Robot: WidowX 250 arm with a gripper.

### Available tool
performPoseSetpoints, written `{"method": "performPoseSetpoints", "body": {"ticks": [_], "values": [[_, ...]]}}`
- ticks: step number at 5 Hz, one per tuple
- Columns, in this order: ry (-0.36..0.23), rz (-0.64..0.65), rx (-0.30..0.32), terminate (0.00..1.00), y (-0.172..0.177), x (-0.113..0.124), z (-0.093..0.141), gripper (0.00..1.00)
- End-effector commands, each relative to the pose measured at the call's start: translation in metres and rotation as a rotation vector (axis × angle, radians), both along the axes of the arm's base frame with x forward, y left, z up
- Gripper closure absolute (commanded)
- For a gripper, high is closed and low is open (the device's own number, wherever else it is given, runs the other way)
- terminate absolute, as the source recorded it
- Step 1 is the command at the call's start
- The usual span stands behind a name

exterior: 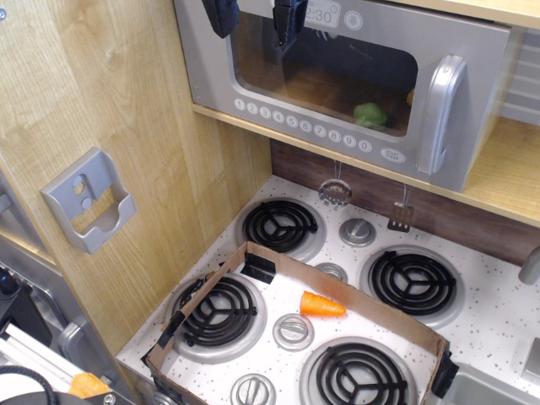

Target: Open microwave

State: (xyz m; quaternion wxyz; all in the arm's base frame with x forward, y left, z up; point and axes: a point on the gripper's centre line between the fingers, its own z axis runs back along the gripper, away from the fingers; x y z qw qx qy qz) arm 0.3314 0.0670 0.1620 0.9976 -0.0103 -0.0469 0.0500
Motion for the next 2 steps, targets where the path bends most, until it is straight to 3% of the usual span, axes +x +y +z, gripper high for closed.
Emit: {"method": "performPoseSetpoints", "body": {"ticks": [1,2], "values": [[0.0,0.0,0.0,0.0,0.0,0.0,0.0,0.0],[-0.071,-0.022,0.008,0.0,-0.029,-0.001,0.002,0.0]]}}
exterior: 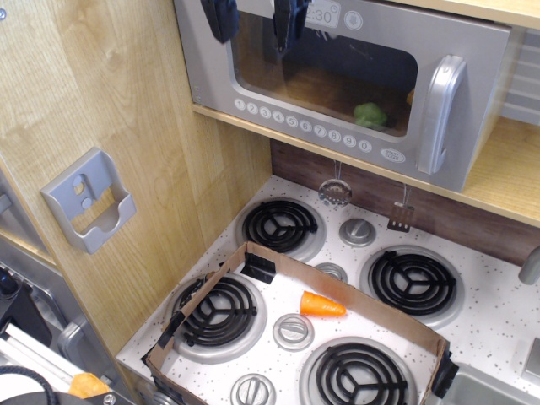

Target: Open microwave

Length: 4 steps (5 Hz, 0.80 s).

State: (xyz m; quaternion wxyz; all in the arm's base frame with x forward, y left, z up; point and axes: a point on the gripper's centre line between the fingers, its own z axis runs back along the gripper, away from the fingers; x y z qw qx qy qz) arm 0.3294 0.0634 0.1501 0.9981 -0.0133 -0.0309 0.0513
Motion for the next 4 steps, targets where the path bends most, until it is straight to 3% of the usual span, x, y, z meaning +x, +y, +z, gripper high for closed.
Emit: {"method": "performPoseSetpoints", "body": {"ticks": [1,4], "values": [[-0.11,-0.043,0.046,0.0,-0.059,0.006,0.015,0.0],[-0.182,-0.029,0.009,0.0,-0.122,0.018,-0.016,0.0]]}}
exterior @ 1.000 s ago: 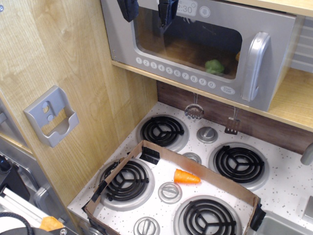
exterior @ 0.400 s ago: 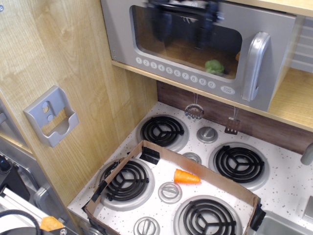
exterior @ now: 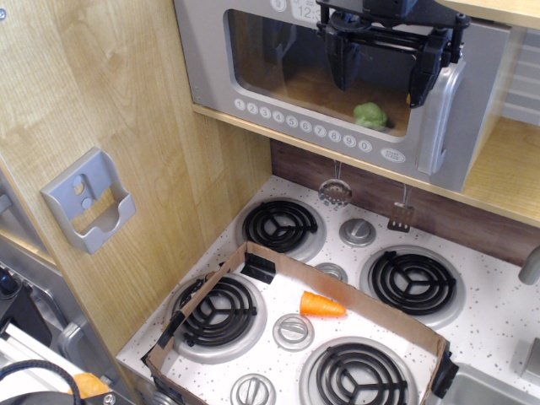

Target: Open microwave

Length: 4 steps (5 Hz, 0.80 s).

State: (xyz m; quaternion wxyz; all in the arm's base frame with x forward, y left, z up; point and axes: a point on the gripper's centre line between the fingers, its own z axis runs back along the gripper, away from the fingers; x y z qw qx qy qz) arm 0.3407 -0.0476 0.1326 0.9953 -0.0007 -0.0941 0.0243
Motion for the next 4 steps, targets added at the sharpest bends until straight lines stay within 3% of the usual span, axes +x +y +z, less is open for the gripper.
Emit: {"method": "performPoseSetpoints", "body": {"ticks": [1,3,4], "values": [[-0.063,0.027,-0.052,0.0,-0.024,0.016,-0.006,0.0],[-0.075,0.032,-0.065,0.0,-0.042,0.028,-0.011,0.0],[-0.081,0.009,-0.044,0.0,-0.037,0.037,-0.006,0.0]]}}
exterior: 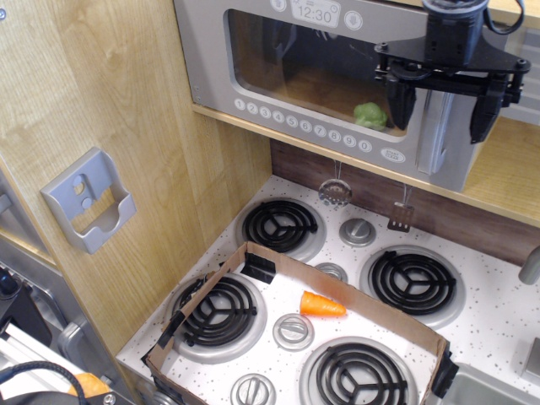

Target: Open microwave

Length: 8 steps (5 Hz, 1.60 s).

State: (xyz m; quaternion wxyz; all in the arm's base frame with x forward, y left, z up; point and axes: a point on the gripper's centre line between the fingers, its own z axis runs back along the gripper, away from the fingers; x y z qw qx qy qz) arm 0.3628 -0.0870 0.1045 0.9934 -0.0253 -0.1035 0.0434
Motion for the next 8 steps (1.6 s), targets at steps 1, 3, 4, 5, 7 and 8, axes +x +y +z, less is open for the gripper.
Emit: {"method": "performPoseSetpoints", "body": {"ticks": [1,3,4,5,7,8], "values": [[-0.087,-0.021,0.038,0.0,0.009,0.018,0.025,0.0],[-0.131,0.013,0.049,0.0,0.012,0.014,0.022,1.0],[-0.138,0.057,0.066,0.0,0.013,0.007,0.019,1.0],[-0.106,0.092,0.095,0.0,0.017,-0.009,0.015,1.0],[-0.01,0.218,0.096,0.0,0.024,-0.064,0.009,0.0],[-0.002,0.293,0.125,0.0,0.017,-0.081,0.006,0.0]]}}
